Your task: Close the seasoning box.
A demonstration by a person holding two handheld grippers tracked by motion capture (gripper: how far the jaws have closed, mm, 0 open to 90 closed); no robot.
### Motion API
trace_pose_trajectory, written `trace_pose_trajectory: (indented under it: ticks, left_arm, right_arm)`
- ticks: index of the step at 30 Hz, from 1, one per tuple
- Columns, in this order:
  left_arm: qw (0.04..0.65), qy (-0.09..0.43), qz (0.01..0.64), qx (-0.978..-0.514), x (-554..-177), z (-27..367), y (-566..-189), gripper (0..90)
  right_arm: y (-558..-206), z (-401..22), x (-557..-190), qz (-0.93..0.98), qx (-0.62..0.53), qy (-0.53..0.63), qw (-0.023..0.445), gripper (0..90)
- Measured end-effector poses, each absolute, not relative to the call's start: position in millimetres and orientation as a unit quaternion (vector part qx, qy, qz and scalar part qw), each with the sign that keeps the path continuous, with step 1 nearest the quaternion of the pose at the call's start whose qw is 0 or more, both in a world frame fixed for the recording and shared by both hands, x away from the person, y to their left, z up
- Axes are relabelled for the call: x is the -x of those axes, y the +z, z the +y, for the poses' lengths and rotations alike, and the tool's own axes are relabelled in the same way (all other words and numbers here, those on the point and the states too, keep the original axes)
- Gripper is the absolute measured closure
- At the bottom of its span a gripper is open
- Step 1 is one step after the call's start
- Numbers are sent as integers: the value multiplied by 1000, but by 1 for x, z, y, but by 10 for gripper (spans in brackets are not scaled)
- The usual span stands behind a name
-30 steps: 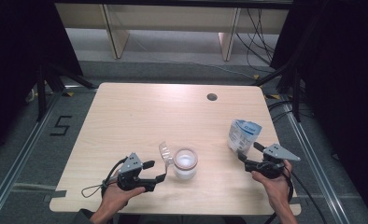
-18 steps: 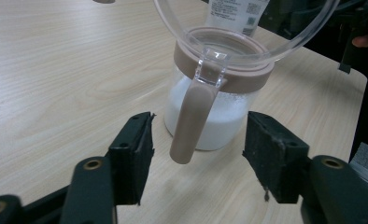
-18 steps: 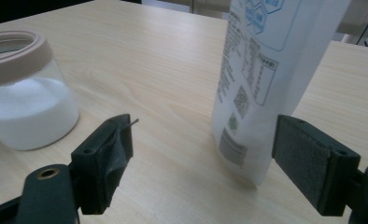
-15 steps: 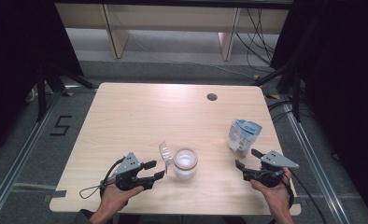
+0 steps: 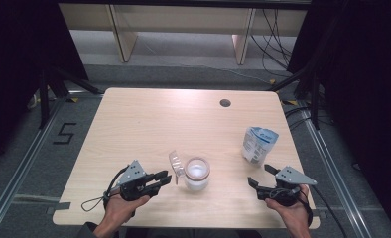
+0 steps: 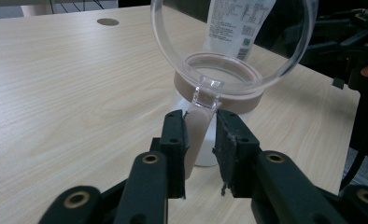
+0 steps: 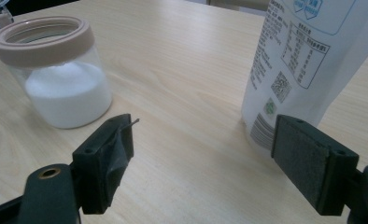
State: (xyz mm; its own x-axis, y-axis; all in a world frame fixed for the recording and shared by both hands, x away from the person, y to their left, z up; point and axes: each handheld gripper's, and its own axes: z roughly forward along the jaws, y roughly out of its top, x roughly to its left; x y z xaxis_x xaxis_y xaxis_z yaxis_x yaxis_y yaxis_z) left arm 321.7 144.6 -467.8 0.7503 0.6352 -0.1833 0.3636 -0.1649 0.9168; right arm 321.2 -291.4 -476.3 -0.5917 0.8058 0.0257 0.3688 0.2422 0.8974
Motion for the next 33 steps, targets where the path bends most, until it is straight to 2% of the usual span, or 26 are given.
trace_pose_trajectory:
  ticks: [3,11,33]
  left_arm:
    - [558,124,327,-753,-322,144,-465,781]
    - [563,127,320,-752,-321,142,-458,846]
    - [561,138,323,-749,-325,140,-447,879]
  right_arm:
    - [-476,-289,-316,752,-404,474,215,221]
    - [-477,-286,-313,767,-377,469,222,224]
    - [-477,-282,-301,765,-379,479,202,217]
